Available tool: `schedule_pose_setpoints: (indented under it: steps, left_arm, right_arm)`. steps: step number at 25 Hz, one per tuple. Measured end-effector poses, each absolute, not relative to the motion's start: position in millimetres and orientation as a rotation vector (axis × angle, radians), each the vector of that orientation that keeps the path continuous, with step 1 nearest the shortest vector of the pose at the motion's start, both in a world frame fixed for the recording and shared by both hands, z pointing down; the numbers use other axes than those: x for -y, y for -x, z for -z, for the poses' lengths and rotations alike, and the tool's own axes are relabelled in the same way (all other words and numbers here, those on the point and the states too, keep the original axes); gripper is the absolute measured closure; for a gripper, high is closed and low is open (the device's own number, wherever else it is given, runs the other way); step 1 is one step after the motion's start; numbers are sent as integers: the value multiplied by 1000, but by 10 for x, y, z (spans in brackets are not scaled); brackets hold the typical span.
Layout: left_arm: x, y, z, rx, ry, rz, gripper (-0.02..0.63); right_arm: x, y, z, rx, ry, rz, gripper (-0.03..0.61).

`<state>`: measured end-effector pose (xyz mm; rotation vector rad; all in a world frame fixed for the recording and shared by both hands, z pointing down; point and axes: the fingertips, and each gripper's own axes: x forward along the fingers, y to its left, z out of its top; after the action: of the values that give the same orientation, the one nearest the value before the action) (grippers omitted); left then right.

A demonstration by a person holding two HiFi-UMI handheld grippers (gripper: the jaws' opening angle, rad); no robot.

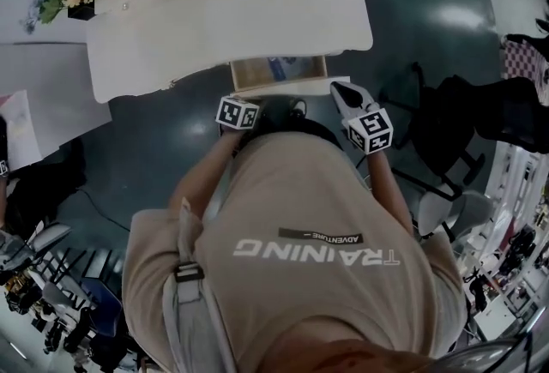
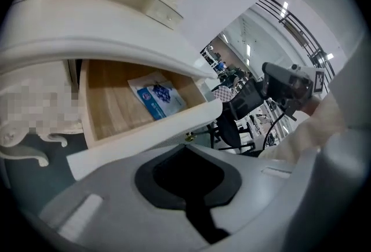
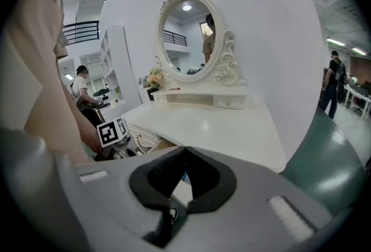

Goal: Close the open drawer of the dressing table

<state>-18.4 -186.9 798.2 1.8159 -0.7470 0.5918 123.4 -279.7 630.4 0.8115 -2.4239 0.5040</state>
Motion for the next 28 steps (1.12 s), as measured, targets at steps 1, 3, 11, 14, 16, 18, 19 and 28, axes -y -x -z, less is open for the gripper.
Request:
schedule_pose_setpoints:
  steps: [1, 3, 11, 14, 16, 18, 19, 28]
  left_arm:
    - [1844, 174, -8039, 741, -1808, -596, 615]
    - [1855, 211, -8137, 759, -1786, -587, 615]
    - [2000, 346, -8225, 790, -1812, -563, 615]
    - [2121, 401, -8234, 822, -1803, -545, 615]
    - [2224, 458, -8251, 848, -1794, -536, 614]
    - [2350, 514, -8276, 877, -1784, -531, 614]
    - [2416, 541, -8285, 893, -1776, -529, 614]
    - [3010, 696, -8309, 1042, -1704, -559, 614]
  right_arm:
    - [2825, -1200, -6311, 2422, -815, -497, 575]
    - [2857, -1133, -6307, 2421, -829, -487, 575]
    - [2688, -1157, -6344, 2358, -936, -505, 575]
    - [2588, -1196, -6399, 2338, -960, -540, 575]
    - [2550, -1189, -6439, 2335, -956, -547, 575]
    - [2580, -1170, -6476, 2341, -942, -549, 575]
    - [2616, -1159, -6496, 2347, -932, -553, 575]
    - [3462, -1006, -6467, 2474, -772, -509, 575]
